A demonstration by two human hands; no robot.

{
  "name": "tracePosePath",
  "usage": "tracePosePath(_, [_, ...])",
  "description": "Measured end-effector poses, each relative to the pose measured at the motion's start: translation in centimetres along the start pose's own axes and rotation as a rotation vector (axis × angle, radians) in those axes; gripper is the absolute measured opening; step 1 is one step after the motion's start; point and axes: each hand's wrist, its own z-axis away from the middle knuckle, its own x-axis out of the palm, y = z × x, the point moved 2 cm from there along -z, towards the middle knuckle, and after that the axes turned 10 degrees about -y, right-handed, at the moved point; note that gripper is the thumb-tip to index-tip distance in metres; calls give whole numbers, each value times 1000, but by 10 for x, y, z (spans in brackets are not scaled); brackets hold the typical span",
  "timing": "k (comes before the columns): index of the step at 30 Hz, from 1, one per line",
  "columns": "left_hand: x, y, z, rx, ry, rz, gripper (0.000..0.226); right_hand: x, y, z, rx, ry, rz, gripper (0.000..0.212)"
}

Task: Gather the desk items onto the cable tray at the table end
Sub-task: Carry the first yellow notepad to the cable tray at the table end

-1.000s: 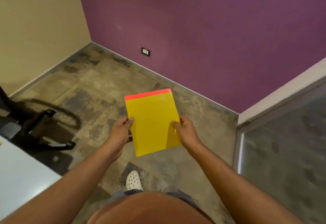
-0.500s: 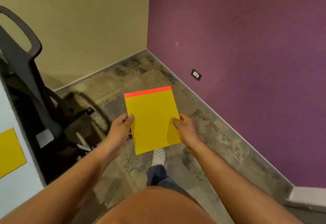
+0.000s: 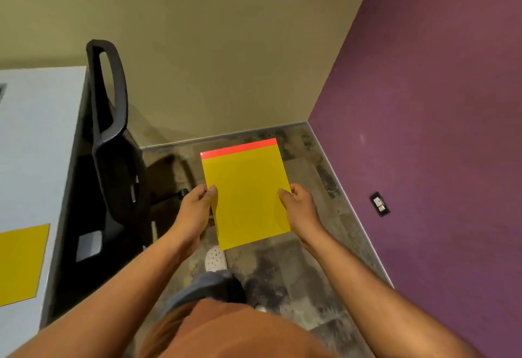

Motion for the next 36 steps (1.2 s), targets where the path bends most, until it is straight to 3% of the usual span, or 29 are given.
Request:
tracePosePath(4, [-17, 25, -60, 20, 70, 41, 31, 5, -25, -84, -4, -45, 48, 28])
tracePosePath(8, [-37, 61, -129, 60, 137, 84, 38, 12, -62, -167, -8, -84, 64, 22])
tracePosePath(15, [-80, 145, -226, 96, 197, 118, 29, 26, -143, -290, -65, -78, 104, 26])
tracePosePath(21, [-129, 195, -277, 108, 355, 154, 28, 64, -203, -376, -130, -159, 126, 28])
tracePosePath(28, [-182, 244, -316, 113, 575, 183, 29, 126, -256, -483, -223, -323, 136, 26])
tracePosePath(36, [-229, 317, -337, 226, 865, 222, 28, 206, -334, -575, -297, -694, 132, 29])
